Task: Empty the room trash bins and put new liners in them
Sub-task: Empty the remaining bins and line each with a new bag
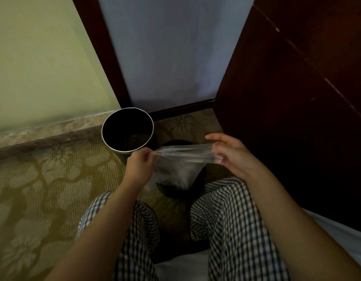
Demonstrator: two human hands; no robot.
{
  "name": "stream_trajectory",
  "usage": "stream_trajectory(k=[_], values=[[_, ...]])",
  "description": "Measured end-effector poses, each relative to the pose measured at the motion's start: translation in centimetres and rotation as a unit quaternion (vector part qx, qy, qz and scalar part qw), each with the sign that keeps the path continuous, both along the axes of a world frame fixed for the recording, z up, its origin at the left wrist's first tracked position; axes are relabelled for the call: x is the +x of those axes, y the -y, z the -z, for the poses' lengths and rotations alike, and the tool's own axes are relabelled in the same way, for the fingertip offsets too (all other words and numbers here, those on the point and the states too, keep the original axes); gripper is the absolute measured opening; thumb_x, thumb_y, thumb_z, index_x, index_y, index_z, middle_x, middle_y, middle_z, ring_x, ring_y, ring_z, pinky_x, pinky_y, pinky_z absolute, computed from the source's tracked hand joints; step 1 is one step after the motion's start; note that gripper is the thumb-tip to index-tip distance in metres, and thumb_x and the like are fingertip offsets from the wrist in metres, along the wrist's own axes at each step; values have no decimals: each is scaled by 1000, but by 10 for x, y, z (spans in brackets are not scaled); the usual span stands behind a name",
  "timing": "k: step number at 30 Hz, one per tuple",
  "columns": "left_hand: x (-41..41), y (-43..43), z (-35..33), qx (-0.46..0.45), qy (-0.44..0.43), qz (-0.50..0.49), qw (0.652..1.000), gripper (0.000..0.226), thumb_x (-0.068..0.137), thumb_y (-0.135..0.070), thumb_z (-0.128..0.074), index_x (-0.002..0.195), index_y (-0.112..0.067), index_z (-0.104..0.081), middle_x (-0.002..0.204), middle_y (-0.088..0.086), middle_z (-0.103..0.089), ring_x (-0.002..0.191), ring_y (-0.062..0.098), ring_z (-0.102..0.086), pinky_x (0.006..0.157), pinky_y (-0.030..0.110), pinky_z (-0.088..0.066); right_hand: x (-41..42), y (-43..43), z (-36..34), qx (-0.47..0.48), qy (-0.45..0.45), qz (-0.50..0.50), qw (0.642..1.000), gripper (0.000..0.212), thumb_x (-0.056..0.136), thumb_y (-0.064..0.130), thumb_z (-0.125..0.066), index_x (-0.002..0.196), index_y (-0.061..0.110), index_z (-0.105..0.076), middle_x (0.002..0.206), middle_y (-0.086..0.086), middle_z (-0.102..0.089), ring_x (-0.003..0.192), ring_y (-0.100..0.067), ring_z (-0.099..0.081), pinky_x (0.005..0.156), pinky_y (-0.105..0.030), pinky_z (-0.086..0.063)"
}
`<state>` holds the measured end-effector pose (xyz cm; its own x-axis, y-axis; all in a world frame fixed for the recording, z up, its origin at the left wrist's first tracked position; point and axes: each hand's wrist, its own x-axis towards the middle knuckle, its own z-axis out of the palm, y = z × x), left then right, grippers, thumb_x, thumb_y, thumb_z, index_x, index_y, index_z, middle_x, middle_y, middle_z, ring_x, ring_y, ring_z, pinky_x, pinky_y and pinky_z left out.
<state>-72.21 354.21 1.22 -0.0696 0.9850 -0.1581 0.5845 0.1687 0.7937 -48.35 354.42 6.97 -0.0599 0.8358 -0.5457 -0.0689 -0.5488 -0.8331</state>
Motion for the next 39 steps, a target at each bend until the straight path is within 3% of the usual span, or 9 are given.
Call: stream_trajectory(k=[4,7,17,21,26,29,31,33,39], values=[[1,1,0,-13,-66,13,998,17,93,-16,-53,79,-14,-62,71,5,-58,77,29,-58,63,30,-36,-1,1,8,102,334,15,937,26,86,2,-54,87,26,-62,69,4,-50,63,-11,-51,63,-32,-49],[4,5,0,-3,-110,19,994,17,94,-16,-52,89,-7,-66,80,14,-64,84,35,-60,68,35,-40,-2,-1,11,151,446,38,881,20,87,3,-54,81,22,-59,62,7,-48,61,-10,-49,69,-32,-50],[4,2,2,-42,-71,22,996,22,97,-18,-48,84,-8,-63,76,7,-58,82,32,-60,64,28,-34,-3,2,6,124,305,86,940,17,90,13,-53,82,25,-62,76,4,-59,71,-13,-56,66,-31,-47],[15,8,-3,-22,-39,134,990,24,99,-17,-44,82,-15,-62,79,5,-65,75,16,-59,63,25,-40,-14,6,12,285,486,-106,820,31,81,25,-66,111,21,-62,119,1,-53,117,-18,-42,96,-32,-33],[19,14,-8,28,-31,218,975,25,97,-13,-49,75,-24,-49,65,-16,-49,65,1,-49,61,23,-33,-40,7,32,334,480,-374,720,63,84,38,-64,140,22,-42,153,3,-29,145,-15,-11,116,-36,1],[17,16,-9,66,-20,241,968,16,95,-12,-53,79,-14,-56,65,-13,-50,63,-1,-49,58,23,-36,-46,5,32,297,419,-383,768,13,94,29,-54,96,19,-61,106,-1,-62,114,-15,-49,103,-36,-28],[15,14,-7,76,-14,213,974,14,95,-14,-54,83,-8,-58,70,-1,-57,66,11,-55,62,31,-42,-48,7,31,228,328,-351,847,27,98,23,-48,71,22,-49,70,5,-52,73,-9,-52,70,-34,-41],[13,11,-5,72,-15,161,984,13,94,-16,-54,82,-13,-55,71,2,-57,67,18,-55,63,34,-42,-47,6,29,183,257,-314,895,32,100,20,-43,68,21,-47,63,8,-47,61,-6,-46,61,-29,-40],[9,2,-5,-21,-44,116,992,15,97,-28,-49,92,-14,-52,73,3,-60,70,22,-58,66,35,-43,-34,-1,16,129,210,-203,948,36,101,21,-40,67,16,-47,62,3,-39,54,1,-40,51,-10,-31]])
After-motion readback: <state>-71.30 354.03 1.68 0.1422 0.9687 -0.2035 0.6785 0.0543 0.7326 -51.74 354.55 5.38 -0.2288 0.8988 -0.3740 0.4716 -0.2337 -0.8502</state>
